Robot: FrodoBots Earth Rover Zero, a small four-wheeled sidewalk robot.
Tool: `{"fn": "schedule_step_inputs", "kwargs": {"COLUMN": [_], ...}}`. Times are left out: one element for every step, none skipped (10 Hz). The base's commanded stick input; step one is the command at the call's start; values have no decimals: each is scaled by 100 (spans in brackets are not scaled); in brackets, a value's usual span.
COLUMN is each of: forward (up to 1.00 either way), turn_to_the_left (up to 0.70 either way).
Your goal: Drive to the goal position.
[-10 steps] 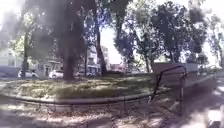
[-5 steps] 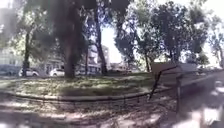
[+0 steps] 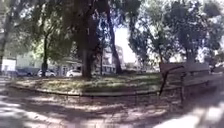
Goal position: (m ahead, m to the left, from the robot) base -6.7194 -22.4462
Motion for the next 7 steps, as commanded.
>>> {"fn": "schedule_step_inputs", "kwargs": {"forward": [-70, -70, -70, -70, -70, -70, -57], "turn_to_the_left": [-35, -35, -16, 0, 0, 0, 0]}}
